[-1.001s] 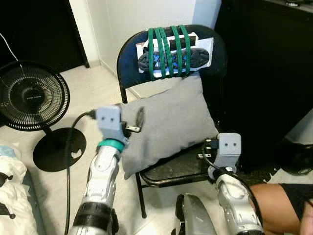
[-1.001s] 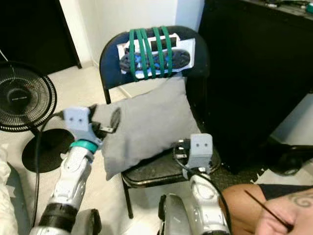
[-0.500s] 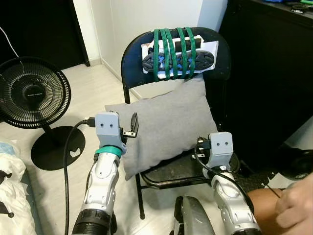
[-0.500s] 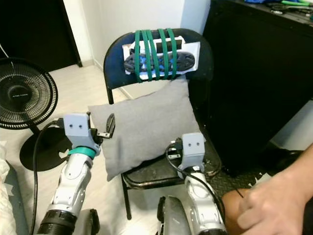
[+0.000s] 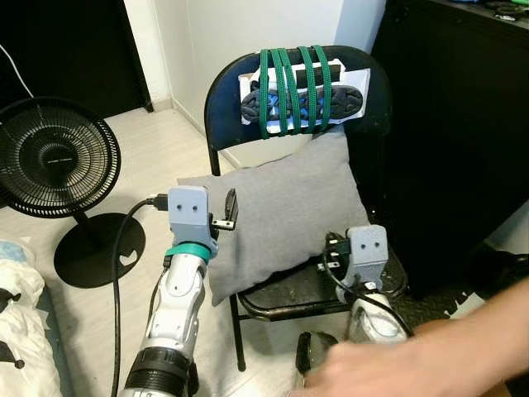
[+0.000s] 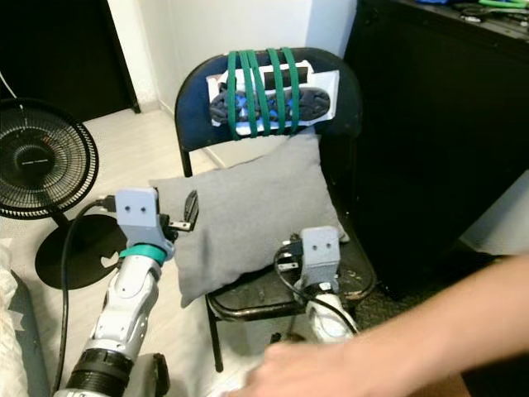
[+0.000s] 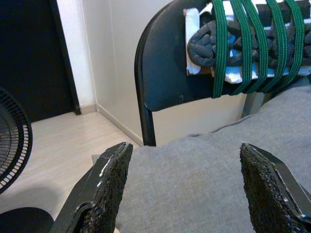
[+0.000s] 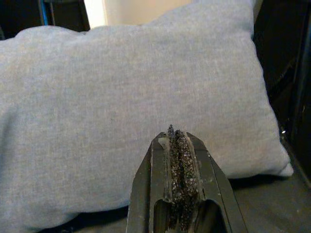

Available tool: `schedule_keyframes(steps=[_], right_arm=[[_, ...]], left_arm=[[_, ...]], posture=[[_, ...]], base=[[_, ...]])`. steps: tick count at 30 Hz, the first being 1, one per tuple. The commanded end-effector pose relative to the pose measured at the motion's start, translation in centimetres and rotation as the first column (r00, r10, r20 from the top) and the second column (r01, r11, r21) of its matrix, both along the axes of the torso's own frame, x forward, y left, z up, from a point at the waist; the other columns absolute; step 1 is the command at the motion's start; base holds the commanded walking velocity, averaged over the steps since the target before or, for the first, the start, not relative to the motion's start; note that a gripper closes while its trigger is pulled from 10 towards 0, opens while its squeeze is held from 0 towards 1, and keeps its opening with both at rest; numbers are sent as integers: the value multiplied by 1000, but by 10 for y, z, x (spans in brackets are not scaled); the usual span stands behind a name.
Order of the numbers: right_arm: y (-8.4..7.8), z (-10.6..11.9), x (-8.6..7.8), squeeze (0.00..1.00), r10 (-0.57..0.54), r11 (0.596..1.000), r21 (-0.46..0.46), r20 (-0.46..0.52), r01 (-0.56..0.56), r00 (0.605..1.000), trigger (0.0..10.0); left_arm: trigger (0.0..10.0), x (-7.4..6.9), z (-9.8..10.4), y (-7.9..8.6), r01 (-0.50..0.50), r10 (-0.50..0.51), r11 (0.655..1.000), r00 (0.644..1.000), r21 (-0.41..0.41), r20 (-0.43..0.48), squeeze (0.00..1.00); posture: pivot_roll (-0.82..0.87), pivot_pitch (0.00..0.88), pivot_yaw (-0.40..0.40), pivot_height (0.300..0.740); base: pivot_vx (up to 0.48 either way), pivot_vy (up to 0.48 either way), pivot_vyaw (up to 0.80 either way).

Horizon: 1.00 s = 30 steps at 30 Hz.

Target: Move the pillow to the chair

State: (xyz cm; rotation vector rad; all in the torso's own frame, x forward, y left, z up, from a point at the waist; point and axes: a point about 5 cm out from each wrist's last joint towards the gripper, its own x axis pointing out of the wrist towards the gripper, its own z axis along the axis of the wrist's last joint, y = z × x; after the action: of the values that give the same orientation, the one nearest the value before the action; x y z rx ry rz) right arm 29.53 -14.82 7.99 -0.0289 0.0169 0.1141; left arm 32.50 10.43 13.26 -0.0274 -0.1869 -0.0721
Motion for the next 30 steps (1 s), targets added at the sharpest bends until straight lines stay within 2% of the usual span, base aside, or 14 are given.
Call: schedule_keyframes(steps=[1,12,30], right_arm=[[0,-5,-2,0,-2,1000,11,-17,2,1000,10000],[-3,-8,-3,0,-15,1000,8,-31,15,999,10000],[-6,-9,-3,0,-43,999,3,-35,43,998,10000]], left_arm=[[10000,0,-3,0,-6,6,1000,1000,6,-20,0],[10000,-1,-7,2,-15,16,1000,999,17,-44,0],[10000,-1,-8,3,-37,36,999,997,-6,-61,0]], posture=[[-17,0,38,625],[-10,0,40,664],[-16,0,41,664]], base=[[0,0,0],[0,0,0],[0,0,0]])
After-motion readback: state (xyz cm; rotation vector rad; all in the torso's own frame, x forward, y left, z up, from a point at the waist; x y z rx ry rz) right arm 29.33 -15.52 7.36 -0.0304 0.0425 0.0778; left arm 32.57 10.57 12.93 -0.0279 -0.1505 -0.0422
